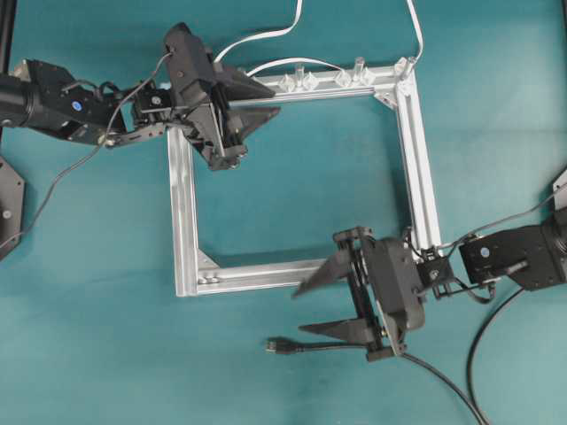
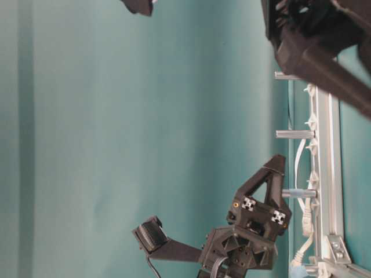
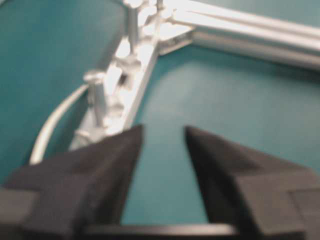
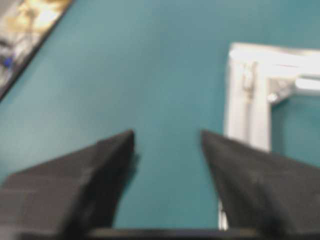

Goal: Insert the wire through the string loop located on the right side.
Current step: 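Move the right gripper down over the black USB cable plug, then close the right gripper on the USB cable just behind the plug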

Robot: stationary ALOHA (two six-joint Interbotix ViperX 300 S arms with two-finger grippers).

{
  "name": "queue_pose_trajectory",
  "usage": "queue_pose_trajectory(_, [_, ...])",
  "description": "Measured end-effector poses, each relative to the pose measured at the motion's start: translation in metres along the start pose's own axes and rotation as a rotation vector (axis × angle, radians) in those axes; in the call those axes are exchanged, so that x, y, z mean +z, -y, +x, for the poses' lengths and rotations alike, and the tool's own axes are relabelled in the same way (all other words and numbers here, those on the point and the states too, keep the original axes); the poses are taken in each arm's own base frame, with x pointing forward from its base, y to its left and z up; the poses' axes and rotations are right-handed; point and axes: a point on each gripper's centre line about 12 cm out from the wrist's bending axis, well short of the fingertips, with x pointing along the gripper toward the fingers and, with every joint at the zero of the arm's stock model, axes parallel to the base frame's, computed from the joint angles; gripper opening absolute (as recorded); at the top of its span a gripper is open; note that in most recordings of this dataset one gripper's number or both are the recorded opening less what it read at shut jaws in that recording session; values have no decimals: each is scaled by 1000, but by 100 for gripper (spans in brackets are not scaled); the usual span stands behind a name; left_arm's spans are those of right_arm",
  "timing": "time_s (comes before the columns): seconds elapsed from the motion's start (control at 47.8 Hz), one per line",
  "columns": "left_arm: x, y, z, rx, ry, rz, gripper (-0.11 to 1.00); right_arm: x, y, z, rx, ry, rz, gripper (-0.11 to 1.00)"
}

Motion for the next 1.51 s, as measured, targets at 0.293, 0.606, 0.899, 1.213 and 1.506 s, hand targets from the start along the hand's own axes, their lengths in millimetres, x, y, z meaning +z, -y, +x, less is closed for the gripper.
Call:
queue_pose_trajectory(0.293, [0,0,0,0,-2,0,56,-6,-9,-3,-35,-7,24,87])
queue_pose_trajectory(0.606, [-7,0,0,-1,-60,0,58,-17,-23,-4,-115,-12,31,87])
queue_pose_trajectory(0.899, [-1,1,-1,-3,-45,2,58,-28,-37,-4,-203,-38,6,87])
queue_pose_trajectory(1.213, [-1,0,-8,-4,-48,3,58,-42,-48,11,-207,-59,14,87])
queue_pose_trajectory(1.506, [1,0,-11,-4,-43,3,58,-45,-48,18,-232,-63,17,86])
